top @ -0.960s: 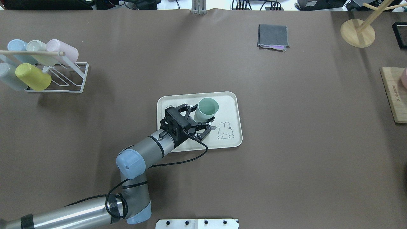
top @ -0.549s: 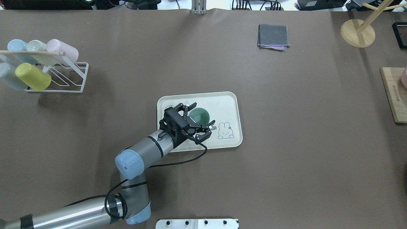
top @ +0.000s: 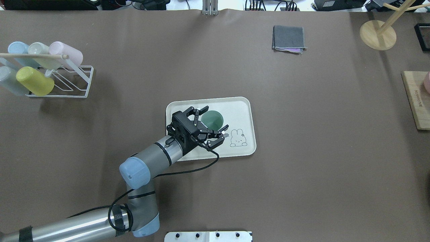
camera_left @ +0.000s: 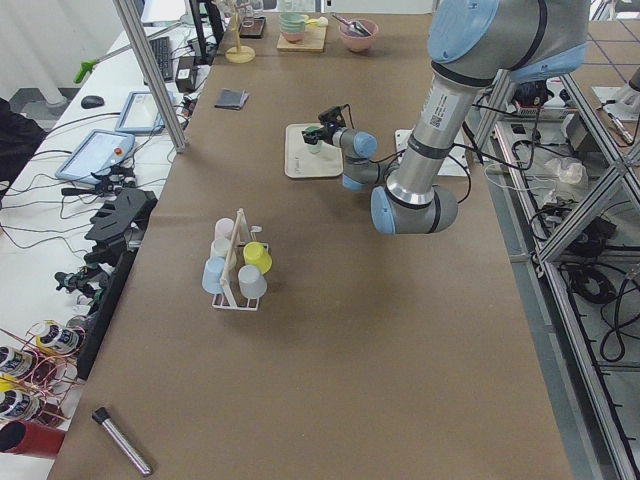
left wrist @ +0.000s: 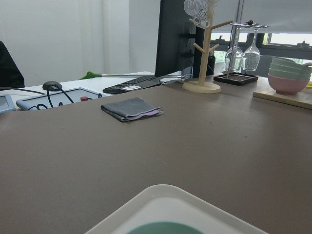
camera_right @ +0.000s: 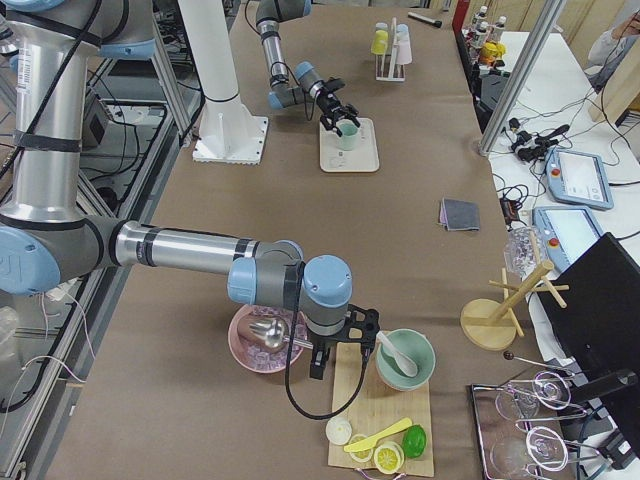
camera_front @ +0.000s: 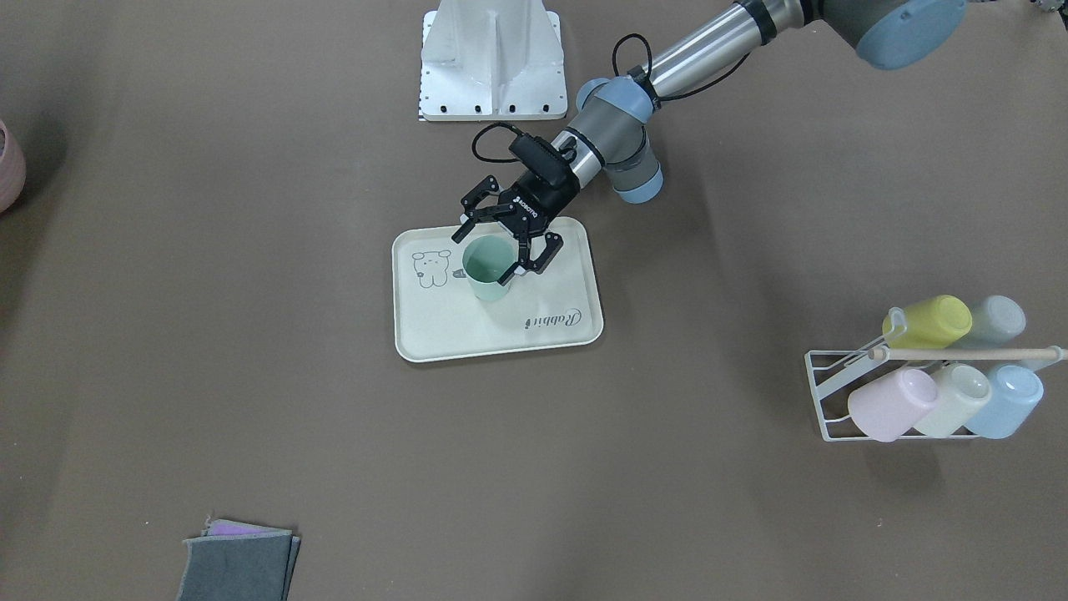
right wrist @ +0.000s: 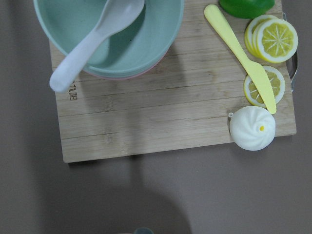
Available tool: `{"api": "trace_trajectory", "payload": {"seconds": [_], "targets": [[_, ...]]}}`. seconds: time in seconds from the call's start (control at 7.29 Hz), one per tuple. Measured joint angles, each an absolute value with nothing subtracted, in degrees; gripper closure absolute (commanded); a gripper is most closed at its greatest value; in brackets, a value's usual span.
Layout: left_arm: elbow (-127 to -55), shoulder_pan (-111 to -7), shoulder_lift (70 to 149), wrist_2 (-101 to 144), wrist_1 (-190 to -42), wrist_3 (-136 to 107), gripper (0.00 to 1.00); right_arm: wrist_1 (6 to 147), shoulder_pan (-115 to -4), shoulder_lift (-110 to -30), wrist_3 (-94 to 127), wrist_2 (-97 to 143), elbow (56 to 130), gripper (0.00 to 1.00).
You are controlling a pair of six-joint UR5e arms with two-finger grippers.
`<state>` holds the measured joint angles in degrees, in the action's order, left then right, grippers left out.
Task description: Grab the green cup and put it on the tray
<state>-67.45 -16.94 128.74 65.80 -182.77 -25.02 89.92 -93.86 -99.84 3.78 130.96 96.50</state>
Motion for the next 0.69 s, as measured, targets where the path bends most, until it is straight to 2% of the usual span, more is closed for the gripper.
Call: {"api": "trace_trajectory", "payload": {"seconds": [0.27,0.69], "targets": [[-72.45,-18.57,128.48,65.73,-181.37,-25.05,0.02,89.93,-93.82,-99.79,3.78,130.96,96.5,0.0],[-86.69,-26.6,128.44,68.34,-162.31,-25.35,0.02,89.92,-93.85,-99.76,3.78,130.96,96.51,0.0]]}}
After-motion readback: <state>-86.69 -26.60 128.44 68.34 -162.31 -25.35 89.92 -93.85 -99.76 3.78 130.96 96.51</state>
